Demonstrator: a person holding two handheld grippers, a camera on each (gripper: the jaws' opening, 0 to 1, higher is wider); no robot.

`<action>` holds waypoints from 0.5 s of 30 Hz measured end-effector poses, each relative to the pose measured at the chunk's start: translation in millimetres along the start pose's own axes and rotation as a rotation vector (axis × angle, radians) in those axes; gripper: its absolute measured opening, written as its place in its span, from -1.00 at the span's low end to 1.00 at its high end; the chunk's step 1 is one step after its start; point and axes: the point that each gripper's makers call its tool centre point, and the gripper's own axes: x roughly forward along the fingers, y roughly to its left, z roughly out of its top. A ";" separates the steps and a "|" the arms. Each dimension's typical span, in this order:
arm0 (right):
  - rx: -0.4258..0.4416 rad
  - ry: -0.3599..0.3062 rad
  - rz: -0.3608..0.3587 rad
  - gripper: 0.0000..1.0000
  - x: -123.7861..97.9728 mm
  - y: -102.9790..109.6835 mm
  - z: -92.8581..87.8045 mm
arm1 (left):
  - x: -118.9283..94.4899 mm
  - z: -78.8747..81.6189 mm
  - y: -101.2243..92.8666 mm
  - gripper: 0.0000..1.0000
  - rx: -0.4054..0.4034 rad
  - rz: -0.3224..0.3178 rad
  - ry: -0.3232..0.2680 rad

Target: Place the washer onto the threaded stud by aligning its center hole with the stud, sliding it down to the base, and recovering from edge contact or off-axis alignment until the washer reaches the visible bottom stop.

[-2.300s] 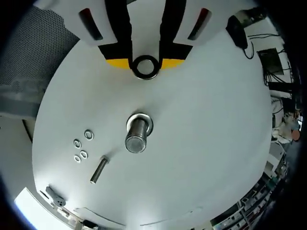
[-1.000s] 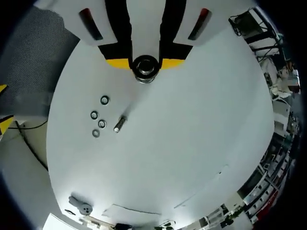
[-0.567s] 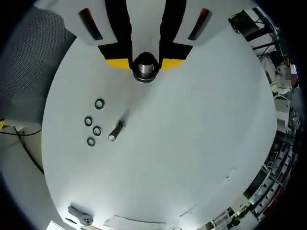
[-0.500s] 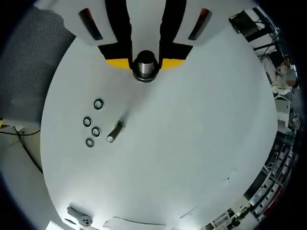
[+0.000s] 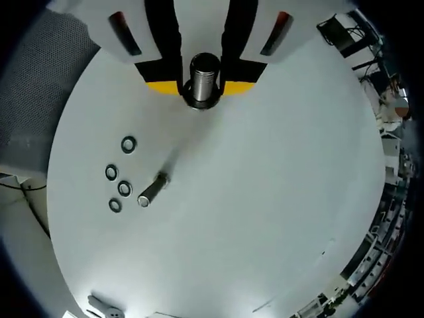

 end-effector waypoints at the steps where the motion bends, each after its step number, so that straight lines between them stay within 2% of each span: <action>1: 0.000 0.000 0.000 -0.33 0.0 -0.1 -0.1 | 1.7 -1.0 -0.1 -0.61 -0.017 -0.009 0.004; 3: 0.000 0.002 -0.001 -0.33 0.2 -0.2 -0.3 | 5.7 -3.2 6.5 -0.60 -0.052 -0.018 0.015; 6: -0.002 0.006 -0.002 -0.33 0.4 -0.3 -1.2 | 2.6 -3.3 3.8 -0.60 -0.057 -0.016 0.011; 9: -0.004 0.010 -0.002 -0.33 0.7 -0.1 -1.7 | -1.9 1.5 -3.2 -0.58 -0.073 0.006 -0.031; 13: -0.006 0.013 -0.002 -0.34 0.6 -0.2 -2.1 | -1.7 -5.2 0.5 -0.47 -0.064 0.023 -0.040; 15: -0.010 0.008 0.003 -0.34 0.6 0.8 -1.2 | -10.2 -9.6 -2.3 -0.48 -0.065 0.031 -0.047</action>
